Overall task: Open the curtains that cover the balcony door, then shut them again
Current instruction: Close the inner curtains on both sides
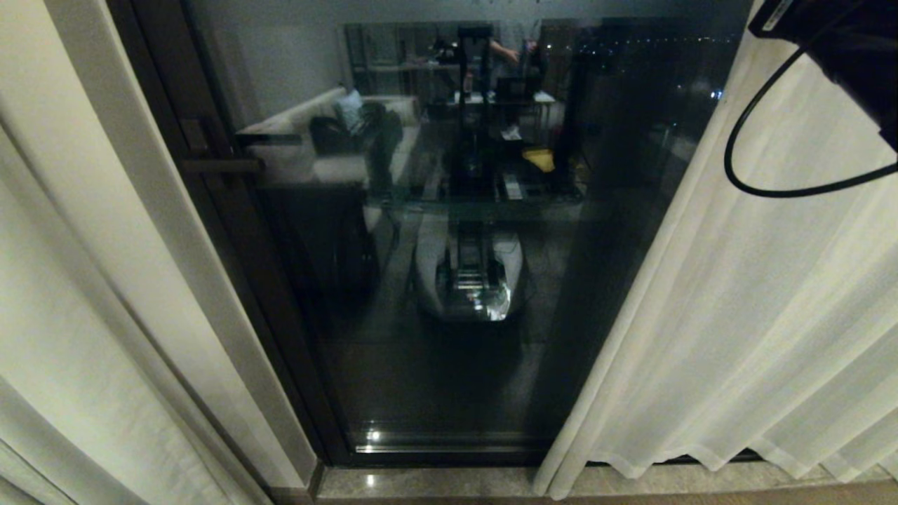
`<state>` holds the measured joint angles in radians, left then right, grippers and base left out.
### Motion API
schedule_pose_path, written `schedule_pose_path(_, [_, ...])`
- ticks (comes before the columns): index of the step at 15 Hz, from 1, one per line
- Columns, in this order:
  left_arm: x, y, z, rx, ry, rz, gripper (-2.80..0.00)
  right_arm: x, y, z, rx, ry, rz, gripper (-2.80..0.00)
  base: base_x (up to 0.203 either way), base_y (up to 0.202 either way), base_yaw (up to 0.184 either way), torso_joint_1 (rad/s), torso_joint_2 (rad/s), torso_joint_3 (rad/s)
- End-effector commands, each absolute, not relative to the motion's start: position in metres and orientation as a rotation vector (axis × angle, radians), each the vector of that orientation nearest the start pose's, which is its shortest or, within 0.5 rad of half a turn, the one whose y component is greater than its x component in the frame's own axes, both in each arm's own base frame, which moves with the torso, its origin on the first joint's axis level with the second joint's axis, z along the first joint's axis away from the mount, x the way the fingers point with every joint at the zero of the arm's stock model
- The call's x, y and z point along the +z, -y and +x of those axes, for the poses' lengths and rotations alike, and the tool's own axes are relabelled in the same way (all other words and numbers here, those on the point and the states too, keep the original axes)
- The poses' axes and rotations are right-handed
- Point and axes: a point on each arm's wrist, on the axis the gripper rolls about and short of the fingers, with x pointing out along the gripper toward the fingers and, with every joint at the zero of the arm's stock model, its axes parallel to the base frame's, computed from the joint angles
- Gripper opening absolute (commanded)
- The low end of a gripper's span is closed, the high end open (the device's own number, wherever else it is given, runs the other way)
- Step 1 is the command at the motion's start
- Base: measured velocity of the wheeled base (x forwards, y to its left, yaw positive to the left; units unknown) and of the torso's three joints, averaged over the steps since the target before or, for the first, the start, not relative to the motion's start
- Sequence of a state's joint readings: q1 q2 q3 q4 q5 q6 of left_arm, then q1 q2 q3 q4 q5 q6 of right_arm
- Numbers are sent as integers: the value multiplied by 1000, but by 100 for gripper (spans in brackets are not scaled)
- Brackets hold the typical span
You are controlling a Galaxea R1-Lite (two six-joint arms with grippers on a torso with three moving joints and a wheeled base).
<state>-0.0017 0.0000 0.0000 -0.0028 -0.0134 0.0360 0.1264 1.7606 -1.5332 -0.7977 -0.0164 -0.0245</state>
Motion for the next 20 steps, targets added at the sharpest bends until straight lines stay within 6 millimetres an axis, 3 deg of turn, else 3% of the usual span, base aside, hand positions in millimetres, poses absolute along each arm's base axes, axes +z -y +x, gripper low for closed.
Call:
schedule_pose_path(1, [76, 0, -23, -15, 3, 36, -280, 388, -51, 323, 126, 586, 17, -280, 0, 0, 0, 0, 0, 0])
schedule_pose_path(9, [76, 0, -23, -15, 3, 37, -280, 388, -116, 306, 290, 604, -15, -280, 0, 0, 0, 0, 0, 0])
schedule_pose_path(20, [76, 0, -23, -15, 3, 35, -280, 377, -154, 304, 382, 590, -35, -280, 0, 0, 0, 0, 0, 0])
